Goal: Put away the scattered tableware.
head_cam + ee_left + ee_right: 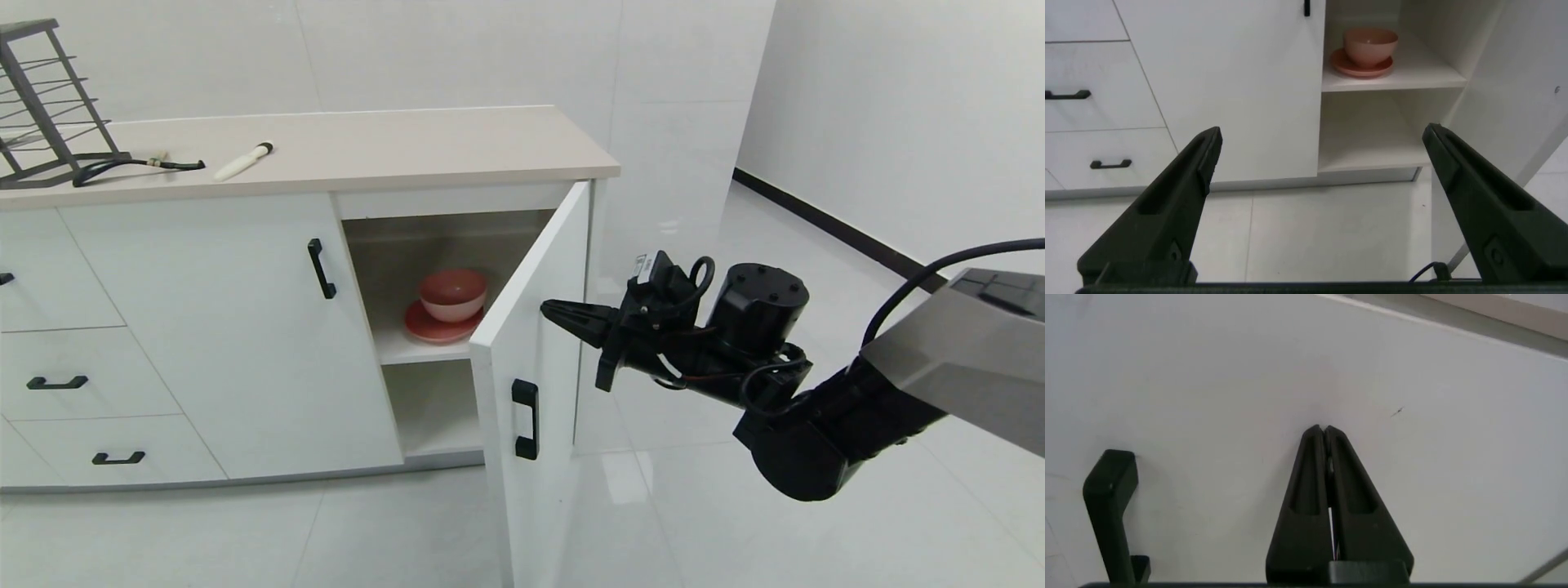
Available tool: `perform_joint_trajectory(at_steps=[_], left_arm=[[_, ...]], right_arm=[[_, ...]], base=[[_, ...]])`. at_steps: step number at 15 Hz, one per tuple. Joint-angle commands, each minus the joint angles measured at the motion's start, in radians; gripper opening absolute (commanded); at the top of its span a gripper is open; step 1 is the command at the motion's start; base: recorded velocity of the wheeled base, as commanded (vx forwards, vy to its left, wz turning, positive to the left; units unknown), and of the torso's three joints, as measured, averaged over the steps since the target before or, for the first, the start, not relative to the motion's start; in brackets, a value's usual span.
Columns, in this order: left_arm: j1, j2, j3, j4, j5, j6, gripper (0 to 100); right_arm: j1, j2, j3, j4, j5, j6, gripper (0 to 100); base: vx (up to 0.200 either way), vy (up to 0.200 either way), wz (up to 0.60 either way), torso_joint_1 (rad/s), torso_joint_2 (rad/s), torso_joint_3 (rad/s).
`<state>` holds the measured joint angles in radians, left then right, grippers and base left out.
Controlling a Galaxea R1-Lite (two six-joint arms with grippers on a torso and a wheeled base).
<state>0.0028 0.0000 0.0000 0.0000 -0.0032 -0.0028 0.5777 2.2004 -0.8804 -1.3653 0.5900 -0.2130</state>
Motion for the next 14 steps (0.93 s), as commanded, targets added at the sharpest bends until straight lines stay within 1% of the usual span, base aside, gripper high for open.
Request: perform_joint_trajectory(at_steps=[1,2,3,8,14], left_arm=[[-0.001,0.000,0.000,0.000,0.000,0.000,100],[0.000,0.000,0.000,0.000,0.000,0.000,100],[0.000,0.000,0.000,0.000,0.000,0.000,100],[0.000,0.000,0.000,0.000,0.000,0.001,100],[-0.001,0.000,0.000,0.000,0.000,0.000,100]], right_arm=[[-0.036,0.002,0.035,0.006,-0.004,-0.002,0],[-0.041,0.002,0.038,0.006,-0.004,-0.002,0],[-0.052,0.004,0.040,-0.008,-0.006,-0.002,0],[-0.050,0.004,0.035,-0.012,-0.006,-0.002,0],[0.004,0.009,0.003,-0.015,-0.007,0.000,0]], base=[[-0.200,0.000,0.00,0.007,0.00,-0.002],[-0.200,0.000,0.00,0.002,-0.01,0.007],[0.000,0.000,0.00,0.000,0.00,0.000],[0.000,0.000,0.00,0.000,0.00,0.000],[0.000,0.000,0.00,0.000,0.00,0.000]])
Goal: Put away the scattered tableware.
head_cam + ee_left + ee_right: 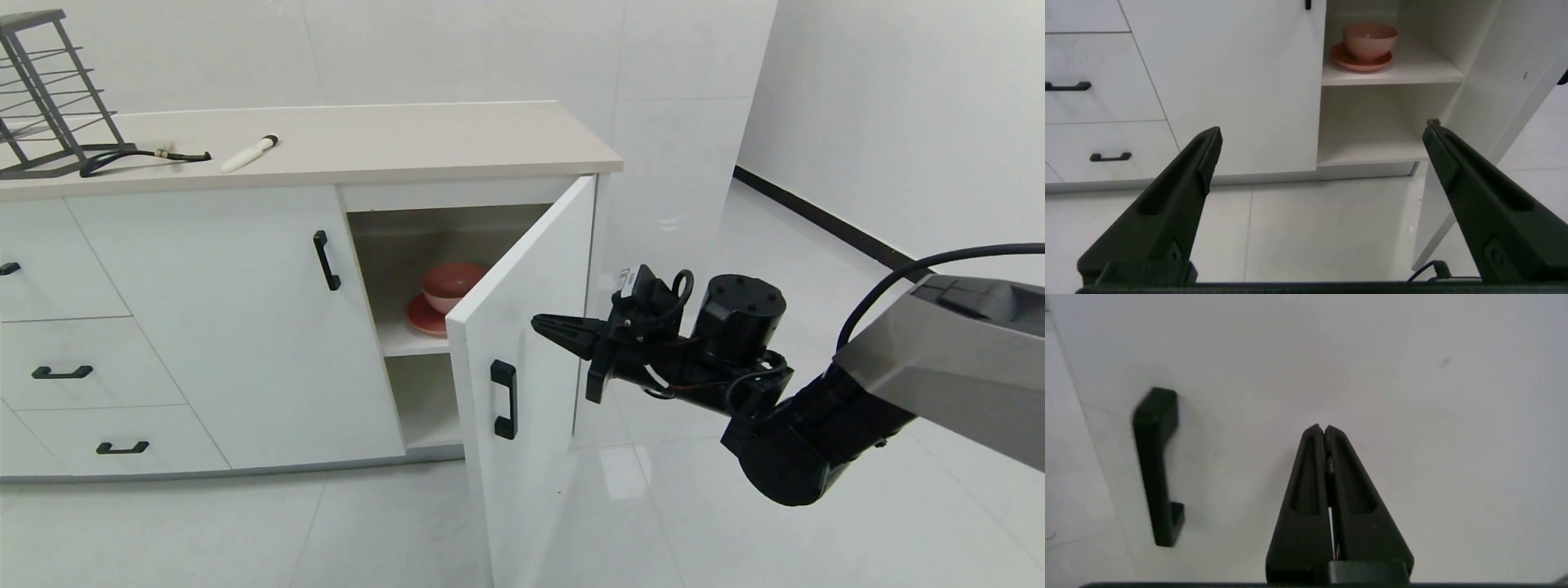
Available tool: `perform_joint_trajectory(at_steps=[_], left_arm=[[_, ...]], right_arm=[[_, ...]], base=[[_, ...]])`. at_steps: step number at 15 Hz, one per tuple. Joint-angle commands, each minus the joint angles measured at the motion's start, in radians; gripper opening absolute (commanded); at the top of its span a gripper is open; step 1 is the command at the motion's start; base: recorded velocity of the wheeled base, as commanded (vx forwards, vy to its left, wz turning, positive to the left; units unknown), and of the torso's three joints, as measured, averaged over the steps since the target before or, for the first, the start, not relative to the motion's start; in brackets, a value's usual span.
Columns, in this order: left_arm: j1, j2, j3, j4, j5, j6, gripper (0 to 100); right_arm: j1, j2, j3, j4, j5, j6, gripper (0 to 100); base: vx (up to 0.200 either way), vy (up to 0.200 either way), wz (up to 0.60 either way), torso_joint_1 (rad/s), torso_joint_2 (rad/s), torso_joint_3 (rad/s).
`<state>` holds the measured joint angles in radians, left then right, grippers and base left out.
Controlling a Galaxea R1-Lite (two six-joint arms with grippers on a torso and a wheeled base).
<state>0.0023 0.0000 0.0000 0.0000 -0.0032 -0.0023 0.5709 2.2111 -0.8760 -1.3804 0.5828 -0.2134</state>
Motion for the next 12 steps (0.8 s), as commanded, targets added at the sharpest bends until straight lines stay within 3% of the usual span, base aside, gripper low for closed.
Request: perform_joint_trajectory(at_steps=[1,12], left_arm=[[0.001,0.000,0.000,0.000,0.000,0.001,100],[0.001,0.000,0.000,0.000,0.000,-0.001,100]], right_arm=[[0.017,-0.002,-0.003,0.000,-0.001,0.000,0],[0.038,0.150,-0.244,0.009,-0.003,0.002,0]], base=[[0.000,0.000,0.00,0.000,0.00,0.000],[0.000,0.000,0.00,0.000,0.00,0.000]])
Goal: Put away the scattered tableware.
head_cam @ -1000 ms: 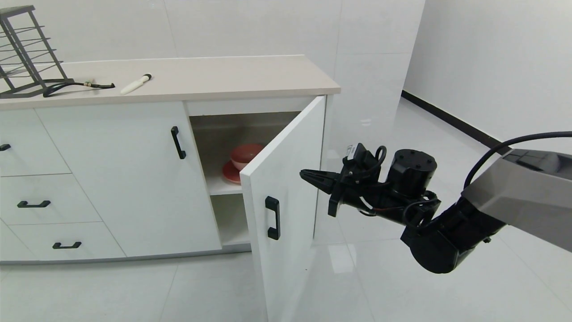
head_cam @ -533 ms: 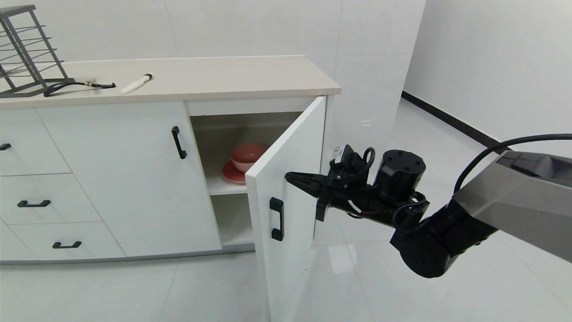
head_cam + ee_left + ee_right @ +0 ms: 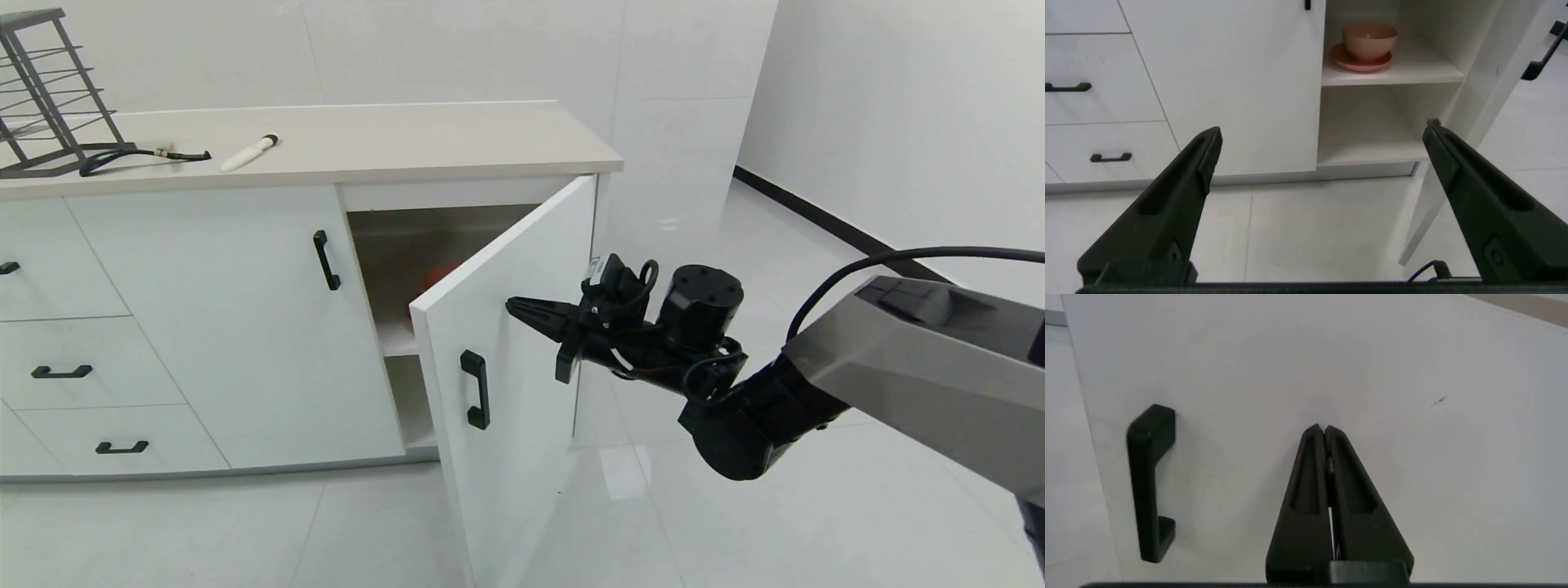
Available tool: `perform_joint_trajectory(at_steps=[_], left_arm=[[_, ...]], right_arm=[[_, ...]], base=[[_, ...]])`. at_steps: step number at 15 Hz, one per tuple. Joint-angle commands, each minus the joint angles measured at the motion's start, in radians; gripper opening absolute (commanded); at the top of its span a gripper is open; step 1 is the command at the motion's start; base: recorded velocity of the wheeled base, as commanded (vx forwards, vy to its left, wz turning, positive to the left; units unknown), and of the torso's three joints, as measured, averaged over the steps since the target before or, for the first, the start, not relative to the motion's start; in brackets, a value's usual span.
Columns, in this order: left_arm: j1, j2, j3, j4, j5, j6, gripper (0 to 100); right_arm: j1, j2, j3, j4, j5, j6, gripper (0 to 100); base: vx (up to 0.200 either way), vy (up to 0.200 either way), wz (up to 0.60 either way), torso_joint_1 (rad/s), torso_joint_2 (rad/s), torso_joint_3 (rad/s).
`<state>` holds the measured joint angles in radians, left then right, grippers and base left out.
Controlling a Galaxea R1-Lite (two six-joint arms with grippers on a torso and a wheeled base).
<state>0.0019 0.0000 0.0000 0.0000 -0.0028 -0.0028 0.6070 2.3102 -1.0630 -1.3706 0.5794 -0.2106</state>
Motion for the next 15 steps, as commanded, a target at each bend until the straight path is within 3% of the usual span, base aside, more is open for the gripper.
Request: perform_joint_trajectory(at_steps=[1,6,9,11,13,15], left_arm=[[0.001,0.000,0.000,0.000,0.000,0.000,100],[0.000,0.000,0.000,0.000,0.000,0.000,100],[0.000,0.000,0.000,0.000,0.000,0.000,100],[0.001,0.000,0.000,0.000,0.000,0.000,100],[0.001,0.000,0.000,0.000,0.000,0.001,100],[0.000,0.000,0.000,0.000,0.000,0.001,100]], right_arm=[[0.002,0.075,-0.095,-0.001,0.000,-0.001,0],[-0.003,0.275,-0.428,0.016,-0.046,0.005,0],[-0.026,0.285,-0.492,0.010,-0.067,0.034,0],[-0.044,0.222,-0.414,-0.021,-0.050,0.045,0],[-0.046,-0.009,-0.051,-0.041,-0.039,0.047,0],[-0.046,-0.143,0.179,-0.057,-0.039,0.040,0]], base=[[0.000,0.000,0.00,0.000,0.00,0.000],[0.000,0.000,0.00,0.000,0.00,0.000],[0.000,0.000,0.00,0.000,0.00,0.000],[0.000,0.000,0.00,0.000,0.00,0.000],[0.000,0.000,0.00,0.000,0.00,0.000],[0.000,0.200,0.00,0.002,0.00,0.002]])
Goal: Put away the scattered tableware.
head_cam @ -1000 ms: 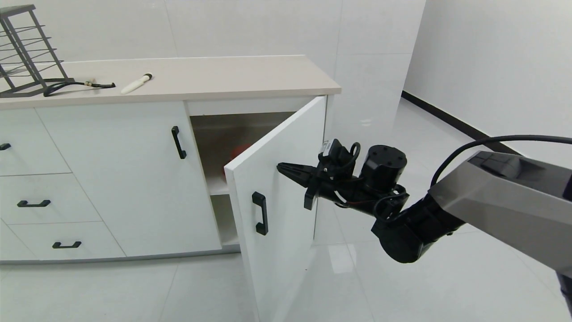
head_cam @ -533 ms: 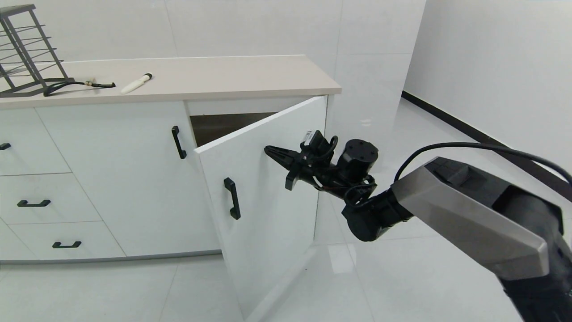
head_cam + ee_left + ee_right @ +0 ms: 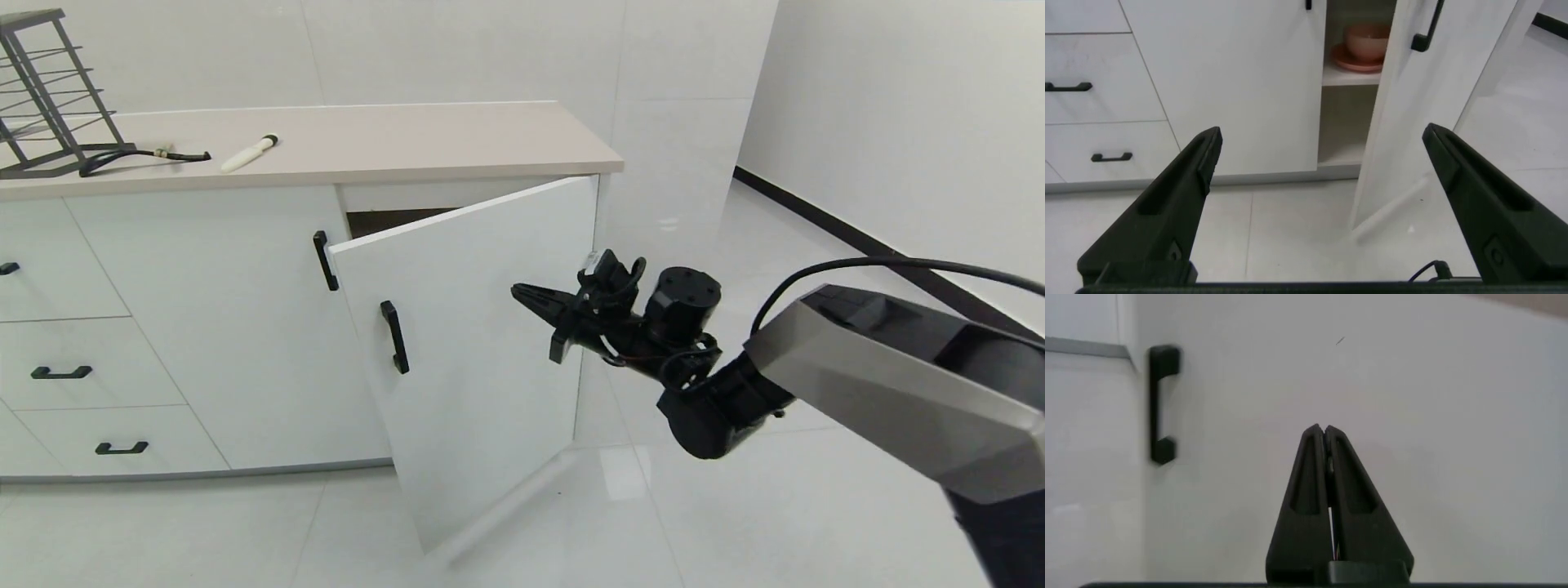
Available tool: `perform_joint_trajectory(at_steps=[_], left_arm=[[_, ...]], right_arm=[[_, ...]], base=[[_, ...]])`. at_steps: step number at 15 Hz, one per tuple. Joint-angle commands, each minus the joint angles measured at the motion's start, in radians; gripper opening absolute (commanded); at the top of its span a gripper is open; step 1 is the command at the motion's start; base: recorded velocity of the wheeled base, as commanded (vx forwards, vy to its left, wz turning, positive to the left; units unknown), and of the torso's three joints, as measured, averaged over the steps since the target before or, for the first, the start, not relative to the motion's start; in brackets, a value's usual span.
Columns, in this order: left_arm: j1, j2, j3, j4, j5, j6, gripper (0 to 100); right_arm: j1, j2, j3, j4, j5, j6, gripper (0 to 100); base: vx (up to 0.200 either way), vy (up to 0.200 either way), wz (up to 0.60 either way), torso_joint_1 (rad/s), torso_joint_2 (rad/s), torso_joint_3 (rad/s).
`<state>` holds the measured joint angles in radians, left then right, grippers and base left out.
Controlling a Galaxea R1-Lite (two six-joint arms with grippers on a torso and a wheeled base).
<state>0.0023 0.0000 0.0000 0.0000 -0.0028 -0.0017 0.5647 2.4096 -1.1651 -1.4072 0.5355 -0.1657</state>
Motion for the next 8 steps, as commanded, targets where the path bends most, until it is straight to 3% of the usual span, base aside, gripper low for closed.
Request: perform_joint_trajectory(at_steps=[1,4,8], left_arm=[[0.001,0.000,0.000,0.000,0.000,0.000,100],[-0.001,0.000,0.000,0.000,0.000,-0.001,100],[0.001,0.000,0.000,0.000,0.000,0.000,100]], right_arm=[[-0.031,-0.429,0.555,-0.065,0.003,-0.008,0],[-0.127,-0.741,0.777,-0.065,0.003,-0.008,0],[-0.247,-1.133,1.013,-0.053,0.004,-0.014,0]], base=[[0.000,0.200,0.00,-0.012,0.00,0.007],[0.000,0.200,0.00,0.007,0.00,0.002],[0.200,0.200,0.00,-0.007,0.00,0.002]])
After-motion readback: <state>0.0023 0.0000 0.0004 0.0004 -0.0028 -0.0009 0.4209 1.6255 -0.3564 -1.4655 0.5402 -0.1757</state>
